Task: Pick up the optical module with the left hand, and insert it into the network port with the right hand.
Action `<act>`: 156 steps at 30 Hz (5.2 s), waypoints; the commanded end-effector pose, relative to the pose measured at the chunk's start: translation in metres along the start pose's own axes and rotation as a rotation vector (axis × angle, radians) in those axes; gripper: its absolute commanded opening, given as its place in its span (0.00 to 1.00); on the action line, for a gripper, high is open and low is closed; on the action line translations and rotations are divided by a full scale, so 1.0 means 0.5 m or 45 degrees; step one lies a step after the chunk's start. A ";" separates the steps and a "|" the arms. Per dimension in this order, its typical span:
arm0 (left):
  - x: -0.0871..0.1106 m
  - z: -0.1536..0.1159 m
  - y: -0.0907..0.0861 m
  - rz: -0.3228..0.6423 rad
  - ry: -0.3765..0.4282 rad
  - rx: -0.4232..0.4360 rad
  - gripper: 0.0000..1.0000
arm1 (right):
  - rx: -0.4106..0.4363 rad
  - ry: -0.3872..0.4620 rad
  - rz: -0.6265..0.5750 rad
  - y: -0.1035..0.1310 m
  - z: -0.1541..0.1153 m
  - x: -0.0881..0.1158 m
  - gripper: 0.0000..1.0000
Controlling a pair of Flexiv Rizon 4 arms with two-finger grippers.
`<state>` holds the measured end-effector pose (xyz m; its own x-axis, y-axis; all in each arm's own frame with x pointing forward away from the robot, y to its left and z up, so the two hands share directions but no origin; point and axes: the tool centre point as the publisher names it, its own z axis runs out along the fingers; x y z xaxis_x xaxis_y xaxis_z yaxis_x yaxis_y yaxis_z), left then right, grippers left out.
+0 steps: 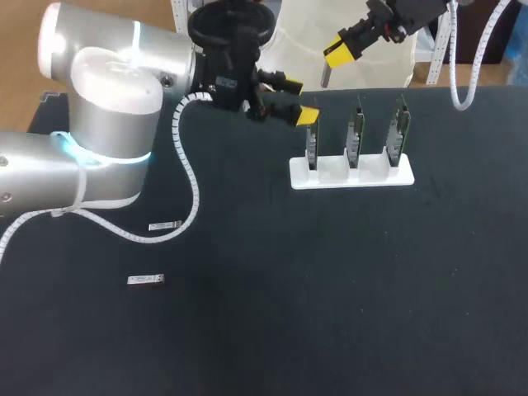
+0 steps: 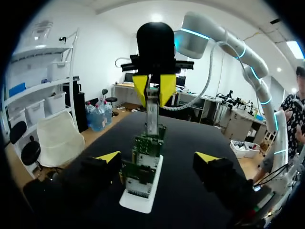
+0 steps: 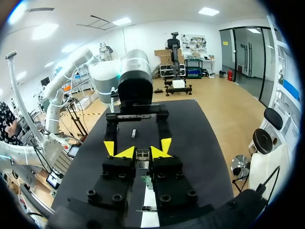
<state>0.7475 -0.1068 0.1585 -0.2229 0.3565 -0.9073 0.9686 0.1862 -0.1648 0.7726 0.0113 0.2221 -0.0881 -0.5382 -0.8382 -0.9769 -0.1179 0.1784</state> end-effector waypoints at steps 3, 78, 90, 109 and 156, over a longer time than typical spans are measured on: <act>0.014 0.002 0.019 0.000 0.058 -0.012 1.00 | 0.015 -0.002 -0.001 0.009 0.002 0.003 0.00; 0.056 0.013 0.047 0.120 0.246 -0.017 1.00 | 0.233 0.167 -0.115 0.034 0.024 0.023 0.00; 0.056 0.013 0.047 0.120 0.246 -0.017 1.00 | 0.230 0.191 -0.123 0.020 0.040 0.026 0.00; 0.056 0.013 0.047 0.120 0.246 -0.017 1.00 | 0.168 0.222 -0.123 -0.002 0.069 0.038 0.00; 0.056 0.013 0.047 0.120 0.246 -0.017 1.00 | 0.142 0.253 -0.092 -0.007 0.080 0.062 0.00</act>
<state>0.7635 -0.0977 0.1263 -0.1484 0.5368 -0.8306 0.9848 0.1566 -0.0747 0.7633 0.0287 0.1755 0.0121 -0.6876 -0.7260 -0.9961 -0.0721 0.0517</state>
